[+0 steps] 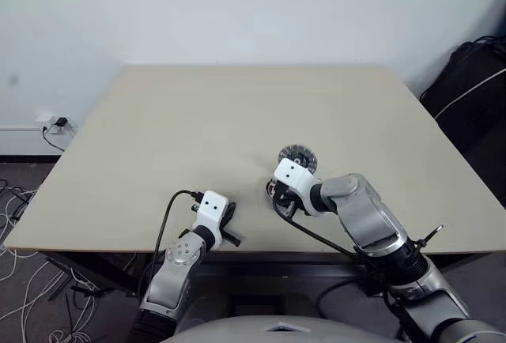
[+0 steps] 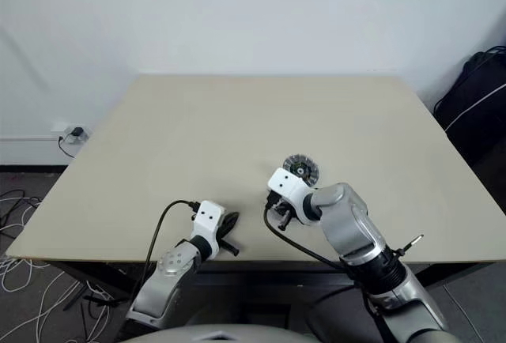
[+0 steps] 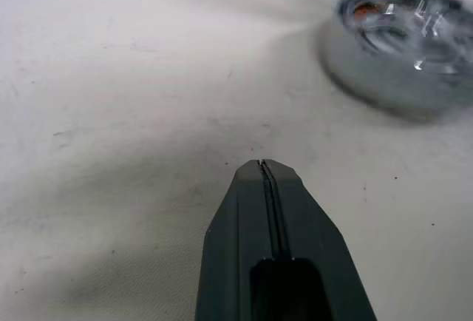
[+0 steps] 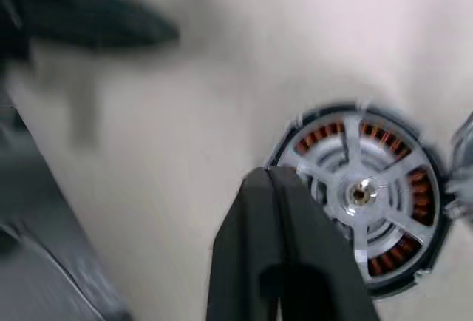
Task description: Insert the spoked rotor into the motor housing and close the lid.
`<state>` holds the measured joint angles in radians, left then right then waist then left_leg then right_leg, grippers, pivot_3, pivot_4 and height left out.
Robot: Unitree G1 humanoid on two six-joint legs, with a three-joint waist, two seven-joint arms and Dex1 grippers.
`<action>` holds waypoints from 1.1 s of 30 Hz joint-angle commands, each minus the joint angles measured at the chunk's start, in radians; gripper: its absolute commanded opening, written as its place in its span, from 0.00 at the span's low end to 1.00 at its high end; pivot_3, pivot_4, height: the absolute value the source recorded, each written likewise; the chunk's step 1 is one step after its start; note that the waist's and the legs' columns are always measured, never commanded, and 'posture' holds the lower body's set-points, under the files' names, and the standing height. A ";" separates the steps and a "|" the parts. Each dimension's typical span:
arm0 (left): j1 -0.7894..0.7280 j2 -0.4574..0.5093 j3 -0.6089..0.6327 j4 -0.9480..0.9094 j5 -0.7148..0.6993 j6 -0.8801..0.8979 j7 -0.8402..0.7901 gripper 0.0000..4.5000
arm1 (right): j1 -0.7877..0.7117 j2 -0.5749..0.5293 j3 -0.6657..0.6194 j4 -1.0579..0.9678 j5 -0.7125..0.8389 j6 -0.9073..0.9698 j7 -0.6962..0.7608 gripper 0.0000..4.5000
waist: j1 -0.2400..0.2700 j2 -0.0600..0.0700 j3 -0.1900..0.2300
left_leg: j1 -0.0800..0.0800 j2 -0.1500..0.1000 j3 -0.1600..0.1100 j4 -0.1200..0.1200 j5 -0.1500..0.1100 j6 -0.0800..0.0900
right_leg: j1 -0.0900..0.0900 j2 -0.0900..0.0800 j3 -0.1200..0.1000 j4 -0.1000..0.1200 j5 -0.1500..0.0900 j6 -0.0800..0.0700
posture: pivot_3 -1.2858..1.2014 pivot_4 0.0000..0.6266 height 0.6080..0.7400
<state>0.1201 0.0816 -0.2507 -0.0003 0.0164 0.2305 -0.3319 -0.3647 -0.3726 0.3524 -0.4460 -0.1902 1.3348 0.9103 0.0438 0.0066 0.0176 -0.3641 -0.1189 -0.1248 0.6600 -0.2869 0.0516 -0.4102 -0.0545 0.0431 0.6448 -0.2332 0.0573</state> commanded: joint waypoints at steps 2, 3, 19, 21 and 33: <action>-0.016 -0.003 -0.009 -0.007 -0.013 -0.009 -0.013 0.00 | -0.005 0.074 -0.071 -0.081 0.079 0.187 -0.098 0.00 | -0.001 0.000 0.000 | 0.000 0.000 0.000 0.001 0.000 0.000 | 0.000 0.000 0.000 0.000 0.000 0.000 | 0.52 0.00 1.00; -0.018 -0.003 -0.010 -0.005 -0.012 -0.009 -0.014 0.00 | -0.006 0.088 -0.078 -0.085 0.093 0.210 -0.120 0.00 | -0.001 0.000 0.000 | 0.000 0.000 0.000 0.001 0.000 0.000 | 0.000 0.000 0.000 0.000 0.001 0.000 | 0.52 0.00 1.00; -0.016 -0.004 -0.003 -0.007 -0.011 -0.006 -0.015 0.00 | -0.085 -0.259 0.238 -0.008 0.167 -0.151 -0.194 0.28 | -0.009 0.000 0.000 | 0.000 0.000 0.001 0.002 0.001 -0.002 | 0.001 0.000 -0.002 -0.001 0.002 0.001 | 0.52 0.00 1.00; -0.017 -0.005 -0.001 -0.006 -0.011 -0.006 -0.012 0.00 | -0.107 -0.284 0.277 0.024 0.157 -0.196 -0.183 0.28 | -0.009 0.000 0.000 | 0.001 0.000 0.001 0.002 0.001 -0.001 | 0.002 0.000 -0.002 0.000 0.002 0.001 | 0.52 0.00 1.00; -0.018 -0.010 0.003 -0.005 -0.013 -0.011 -0.003 0.00 | -0.185 -0.261 0.384 0.186 0.127 -0.339 -0.130 0.28 | -0.004 -0.001 0.000 | 0.001 -0.001 0.001 0.003 0.003 -0.002 | 0.002 0.000 -0.002 -0.001 0.002 0.001 | 0.52 0.00 1.00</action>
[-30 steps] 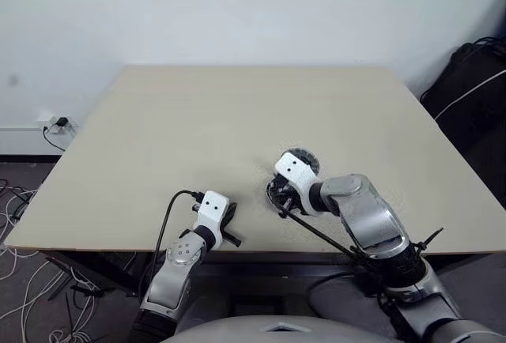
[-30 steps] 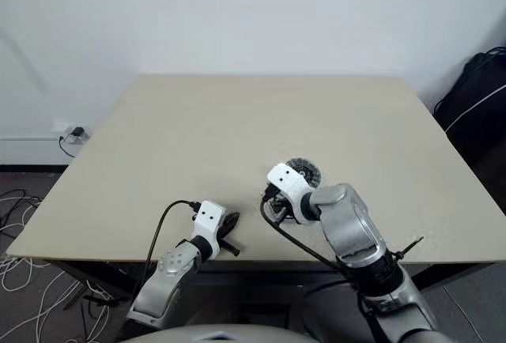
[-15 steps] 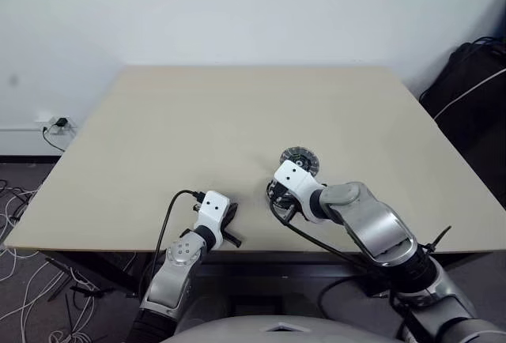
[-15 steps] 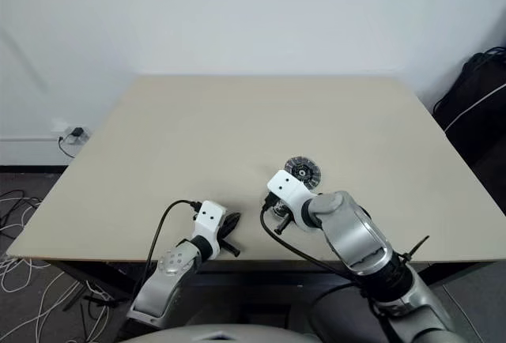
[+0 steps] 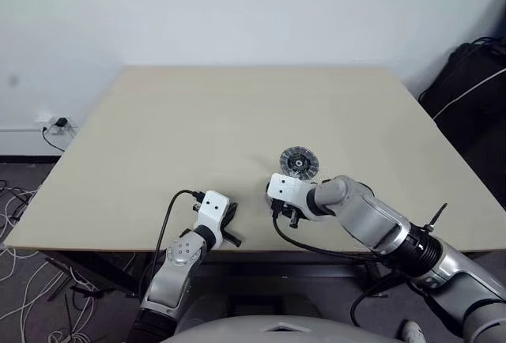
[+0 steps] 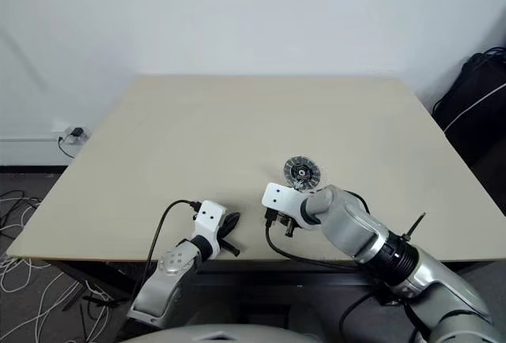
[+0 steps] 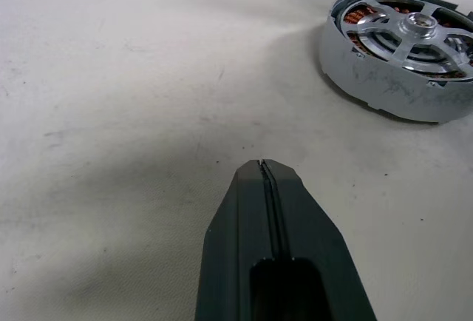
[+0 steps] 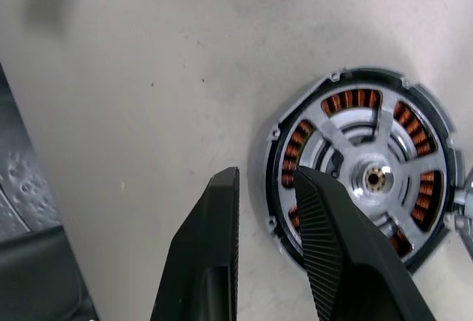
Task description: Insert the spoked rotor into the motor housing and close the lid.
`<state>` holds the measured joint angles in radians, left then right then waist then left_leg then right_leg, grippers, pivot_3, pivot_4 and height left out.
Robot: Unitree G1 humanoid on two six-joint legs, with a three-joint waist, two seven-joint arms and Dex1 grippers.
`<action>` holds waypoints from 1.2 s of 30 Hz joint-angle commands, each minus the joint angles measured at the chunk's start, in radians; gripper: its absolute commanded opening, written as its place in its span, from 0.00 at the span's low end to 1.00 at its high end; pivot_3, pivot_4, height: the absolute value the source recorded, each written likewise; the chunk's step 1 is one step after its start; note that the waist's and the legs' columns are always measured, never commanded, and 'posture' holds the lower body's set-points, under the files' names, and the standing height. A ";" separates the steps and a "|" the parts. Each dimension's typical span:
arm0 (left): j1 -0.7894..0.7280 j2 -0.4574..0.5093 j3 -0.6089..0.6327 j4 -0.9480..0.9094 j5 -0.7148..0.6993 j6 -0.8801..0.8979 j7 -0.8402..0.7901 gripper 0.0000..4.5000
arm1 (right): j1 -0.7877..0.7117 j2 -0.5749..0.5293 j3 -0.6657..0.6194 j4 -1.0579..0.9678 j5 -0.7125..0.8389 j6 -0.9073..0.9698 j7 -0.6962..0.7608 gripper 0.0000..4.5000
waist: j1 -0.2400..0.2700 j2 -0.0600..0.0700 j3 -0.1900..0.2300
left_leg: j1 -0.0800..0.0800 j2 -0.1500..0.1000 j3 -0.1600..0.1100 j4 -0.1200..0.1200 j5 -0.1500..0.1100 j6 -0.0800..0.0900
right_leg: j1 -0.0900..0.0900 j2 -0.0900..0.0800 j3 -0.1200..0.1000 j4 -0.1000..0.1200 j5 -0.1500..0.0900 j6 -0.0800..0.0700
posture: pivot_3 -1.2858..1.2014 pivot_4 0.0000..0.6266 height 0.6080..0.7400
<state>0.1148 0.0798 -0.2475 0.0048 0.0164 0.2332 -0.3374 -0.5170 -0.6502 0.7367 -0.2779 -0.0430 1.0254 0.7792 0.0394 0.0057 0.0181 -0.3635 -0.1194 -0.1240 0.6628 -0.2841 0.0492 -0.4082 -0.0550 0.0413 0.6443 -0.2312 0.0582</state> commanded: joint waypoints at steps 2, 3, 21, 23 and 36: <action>-0.012 -0.009 0.000 -0.011 -0.014 -0.015 0.004 0.00 | -0.038 0.028 0.003 0.037 -0.027 -0.038 0.004 0.28 | 0.000 0.000 0.000 | 0.000 0.000 0.000 0.000 0.000 0.000 | 0.000 0.000 0.000 0.000 0.000 0.000 | 0.52 0.00 1.00; -0.012 -0.008 0.001 -0.012 -0.014 -0.015 0.005 0.00 | -0.040 0.034 0.005 0.047 -0.031 -0.043 0.006 0.28 | 0.001 0.000 0.000 | 0.000 0.000 0.000 0.000 0.000 0.000 | 0.000 0.000 0.000 0.000 0.000 0.000 | 0.52 0.00 1.00; 0.002 -0.010 0.006 -0.024 -0.015 -0.018 0.017 0.00 | -0.040 0.072 0.015 0.158 -0.080 -0.074 0.051 0.02 | -0.003 -0.002 -0.003 | 0.001 0.000 0.000 0.000 -0.001 0.002 | 0.001 0.001 0.000 0.001 0.001 -0.001 | 0.52 0.00 1.00; 0.002 -0.011 0.006 -0.024 -0.015 -0.018 0.018 0.00 | -0.036 0.075 0.009 0.159 -0.080 -0.067 0.048 0.02 | -0.002 -0.002 -0.003 | 0.001 0.001 0.000 0.000 0.000 0.002 | 0.001 0.001 0.000 0.001 0.002 -0.002 | 0.52 0.00 1.00; 0.002 -0.010 0.004 -0.020 -0.016 -0.021 0.016 0.00 | 0.027 0.233 -0.255 -0.014 0.075 0.267 -0.039 0.02 | -0.002 -0.002 -0.003 | 0.000 0.001 0.000 -0.001 0.001 0.001 | -0.001 0.002 0.001 0.001 0.003 -0.002 | 0.52 0.00 1.00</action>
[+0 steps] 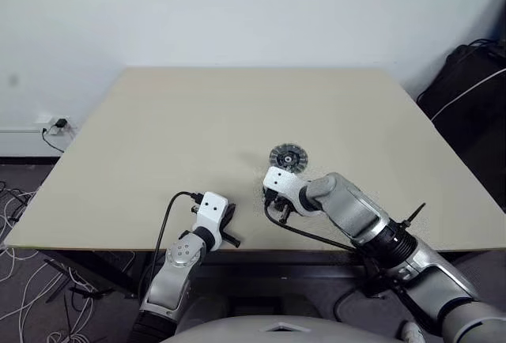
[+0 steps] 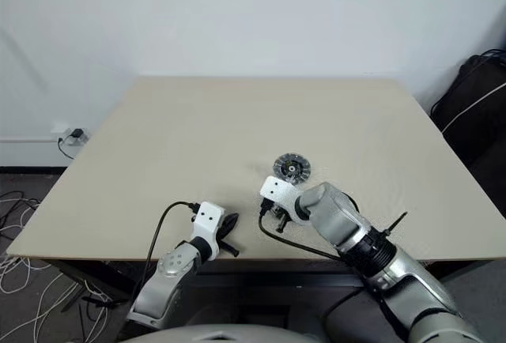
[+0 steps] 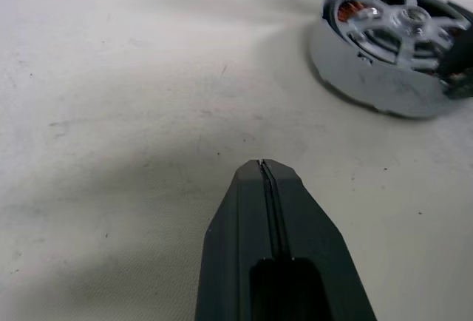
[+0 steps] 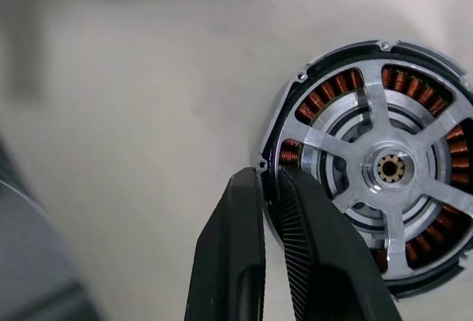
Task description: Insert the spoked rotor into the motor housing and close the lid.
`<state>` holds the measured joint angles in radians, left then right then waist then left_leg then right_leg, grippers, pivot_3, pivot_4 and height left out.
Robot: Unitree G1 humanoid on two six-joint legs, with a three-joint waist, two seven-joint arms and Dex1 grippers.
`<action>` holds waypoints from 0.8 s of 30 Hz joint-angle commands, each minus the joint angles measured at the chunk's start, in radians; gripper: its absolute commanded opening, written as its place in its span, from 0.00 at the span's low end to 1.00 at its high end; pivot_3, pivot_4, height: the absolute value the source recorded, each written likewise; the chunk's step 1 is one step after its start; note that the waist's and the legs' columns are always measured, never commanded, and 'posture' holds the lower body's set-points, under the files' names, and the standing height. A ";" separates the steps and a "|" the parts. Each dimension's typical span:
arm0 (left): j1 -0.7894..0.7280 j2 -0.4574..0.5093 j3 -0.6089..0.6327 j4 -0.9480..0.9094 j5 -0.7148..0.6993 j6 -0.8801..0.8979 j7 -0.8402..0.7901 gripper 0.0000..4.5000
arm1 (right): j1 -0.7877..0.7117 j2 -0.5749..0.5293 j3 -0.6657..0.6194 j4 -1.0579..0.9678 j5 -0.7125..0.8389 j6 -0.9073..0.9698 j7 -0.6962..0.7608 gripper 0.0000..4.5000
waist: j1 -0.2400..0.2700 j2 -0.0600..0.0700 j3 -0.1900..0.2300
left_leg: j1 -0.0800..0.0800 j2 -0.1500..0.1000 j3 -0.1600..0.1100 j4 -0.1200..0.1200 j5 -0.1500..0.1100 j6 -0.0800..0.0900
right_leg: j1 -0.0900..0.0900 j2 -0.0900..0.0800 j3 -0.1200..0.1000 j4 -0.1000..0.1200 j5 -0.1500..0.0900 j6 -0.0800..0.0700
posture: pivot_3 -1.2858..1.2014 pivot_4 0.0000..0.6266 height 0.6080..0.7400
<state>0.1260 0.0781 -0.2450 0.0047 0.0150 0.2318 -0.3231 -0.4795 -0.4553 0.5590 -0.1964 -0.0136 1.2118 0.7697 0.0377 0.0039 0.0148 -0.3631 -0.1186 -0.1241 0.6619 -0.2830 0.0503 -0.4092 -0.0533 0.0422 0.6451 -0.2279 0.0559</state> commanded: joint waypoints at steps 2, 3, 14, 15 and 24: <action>-0.008 -0.008 0.001 -0.021 -0.015 -0.020 0.002 0.00 | 0.000 0.094 -0.131 -0.136 0.069 0.168 -0.074 0.02 | 0.000 0.000 0.000 | 0.000 0.000 0.000 0.000 0.000 0.000 | 0.000 0.000 0.000 0.000 0.000 0.000 | 0.52 0.00 1.00; -0.008 -0.008 0.001 -0.021 -0.015 -0.019 0.001 0.00 | 0.004 0.125 -0.158 -0.152 0.078 0.213 -0.097 0.02 | 0.000 0.000 0.000 | 0.000 0.000 0.000 -0.001 0.000 0.000 | 0.000 0.000 0.000 0.000 0.000 0.000 | 0.52 0.00 1.00; -0.007 -0.008 -0.006 -0.016 -0.016 -0.017 -0.008 0.00 | 0.056 0.302 -0.312 -0.275 0.092 0.403 -0.355 0.00 | -0.001 0.001 -0.001 | 0.000 0.000 0.000 0.000 0.000 0.000 | 0.000 0.000 0.000 0.000 0.000 0.000 | 0.52 0.00 1.00; -0.008 -0.008 -0.008 -0.014 -0.016 -0.016 -0.010 0.00 | 0.065 0.308 -0.324 -0.281 0.088 0.403 -0.380 0.00 | -0.002 0.002 -0.001 | 0.000 0.000 0.000 0.000 0.000 0.000 | 0.000 0.000 0.000 0.000 0.000 0.000 | 0.52 0.00 1.00; -0.019 -0.009 -0.014 -0.003 -0.016 -0.016 -0.020 0.00 | 0.065 0.080 -0.136 -0.403 0.224 0.299 -0.309 0.00 | -0.010 0.003 -0.001 | 0.000 0.000 0.000 0.000 0.000 0.000 | 0.000 0.000 0.000 0.000 0.000 0.000 | 0.52 0.00 1.00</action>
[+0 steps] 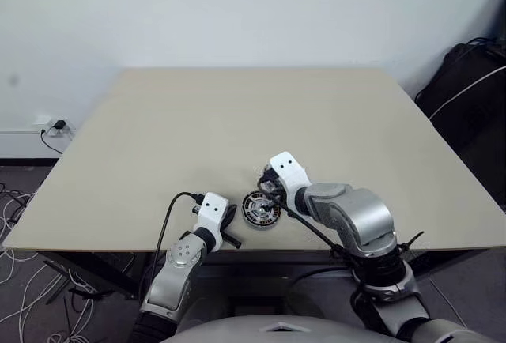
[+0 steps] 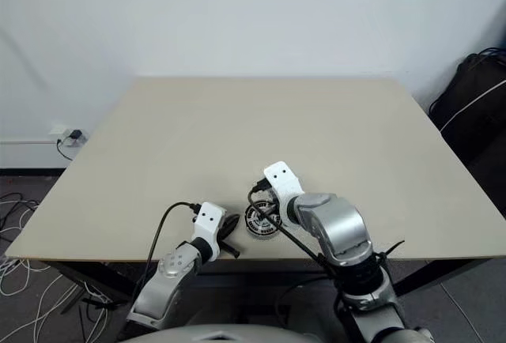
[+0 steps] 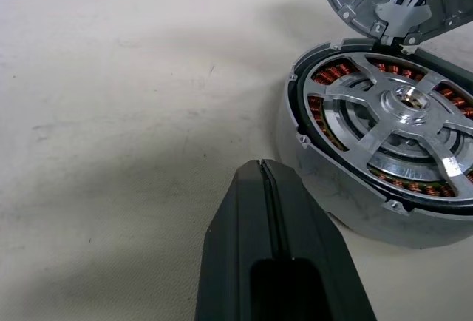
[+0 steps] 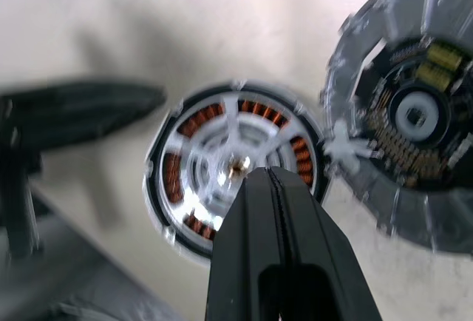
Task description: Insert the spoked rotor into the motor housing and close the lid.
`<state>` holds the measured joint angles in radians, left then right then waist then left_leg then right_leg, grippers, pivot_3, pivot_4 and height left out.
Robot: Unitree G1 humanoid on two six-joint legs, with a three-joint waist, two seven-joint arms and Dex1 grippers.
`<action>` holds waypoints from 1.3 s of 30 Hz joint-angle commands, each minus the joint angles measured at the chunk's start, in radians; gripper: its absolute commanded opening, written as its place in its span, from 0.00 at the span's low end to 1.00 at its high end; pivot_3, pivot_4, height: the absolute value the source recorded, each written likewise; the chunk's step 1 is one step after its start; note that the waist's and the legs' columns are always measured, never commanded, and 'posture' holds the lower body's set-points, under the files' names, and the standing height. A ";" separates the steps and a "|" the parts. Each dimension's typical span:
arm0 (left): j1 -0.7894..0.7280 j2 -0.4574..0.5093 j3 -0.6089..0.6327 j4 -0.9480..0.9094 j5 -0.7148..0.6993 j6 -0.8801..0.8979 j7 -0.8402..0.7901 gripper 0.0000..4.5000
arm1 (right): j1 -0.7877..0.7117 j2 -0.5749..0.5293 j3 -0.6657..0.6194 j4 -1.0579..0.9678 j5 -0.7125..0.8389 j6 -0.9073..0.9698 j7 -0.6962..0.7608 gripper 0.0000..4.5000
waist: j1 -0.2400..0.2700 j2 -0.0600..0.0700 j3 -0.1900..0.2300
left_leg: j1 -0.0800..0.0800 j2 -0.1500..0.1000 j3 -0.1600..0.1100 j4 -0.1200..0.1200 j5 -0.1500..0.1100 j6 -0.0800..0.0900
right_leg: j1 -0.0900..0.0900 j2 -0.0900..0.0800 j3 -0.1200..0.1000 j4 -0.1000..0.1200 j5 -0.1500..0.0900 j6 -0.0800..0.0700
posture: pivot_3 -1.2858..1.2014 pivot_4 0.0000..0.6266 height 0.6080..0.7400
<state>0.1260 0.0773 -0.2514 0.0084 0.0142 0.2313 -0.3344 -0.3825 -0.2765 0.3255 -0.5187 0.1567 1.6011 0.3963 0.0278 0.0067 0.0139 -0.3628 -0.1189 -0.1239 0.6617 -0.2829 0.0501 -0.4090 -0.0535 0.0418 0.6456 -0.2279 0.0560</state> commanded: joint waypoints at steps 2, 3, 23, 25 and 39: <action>-0.021 -0.006 -0.007 -0.006 -0.015 -0.015 -0.011 0.00 | -0.050 -0.247 0.218 -0.106 0.058 -0.213 0.139 0.00 | 0.000 0.001 0.001 | 0.000 0.000 0.000 0.000 0.000 0.000 | 0.001 0.000 -0.001 -0.001 0.000 0.000 | 0.52 0.00 1.00; -0.023 -0.006 -0.006 -0.005 -0.016 -0.014 -0.011 0.00 | -0.058 -0.297 0.257 -0.108 0.058 -0.261 0.166 0.00 | 0.000 0.001 0.001 | 0.000 0.000 0.000 0.001 0.000 0.001 | 0.001 -0.001 -0.001 -0.001 0.000 0.001 | 0.52 0.00 1.00; -0.012 -0.007 0.005 -0.017 -0.014 -0.019 0.005 0.00 | -0.239 -0.472 0.581 0.138 -0.197 -0.778 0.523 0.20 | 0.014 -0.004 0.003 | 0.000 0.000 0.000 0.002 0.000 0.001 | 0.002 -0.001 -0.001 -0.002 0.000 0.001 | 0.52 0.00 1.00; -0.010 -0.008 0.006 -0.018 -0.015 -0.019 0.008 0.00 | -0.240 -0.457 0.586 0.152 -0.217 -0.792 0.540 0.20 | 0.014 -0.004 0.003 | 0.000 0.000 0.000 0.002 0.000 0.001 | 0.002 -0.001 -0.001 -0.002 0.000 0.001 | 0.52 0.00 1.00; -0.001 -0.020 0.006 -0.019 -0.016 -0.026 0.020 0.00 | -0.236 -0.395 0.586 0.266 -0.324 -0.848 0.626 0.20 | 0.016 -0.004 0.003 | 0.000 0.000 0.000 0.002 0.000 0.001 | 0.002 0.000 -0.001 -0.002 0.000 0.001 | 0.52 0.00 1.00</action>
<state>0.1322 0.0708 -0.2461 0.0174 0.0139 0.2300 -0.3198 -0.6046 -0.6746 0.9290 -0.2500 -0.1492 0.7688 1.0100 0.0442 0.0031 0.0169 -0.3629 -0.1185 -0.1243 0.6634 -0.2828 0.0511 -0.4073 -0.0539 0.0405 0.6441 -0.2274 0.0572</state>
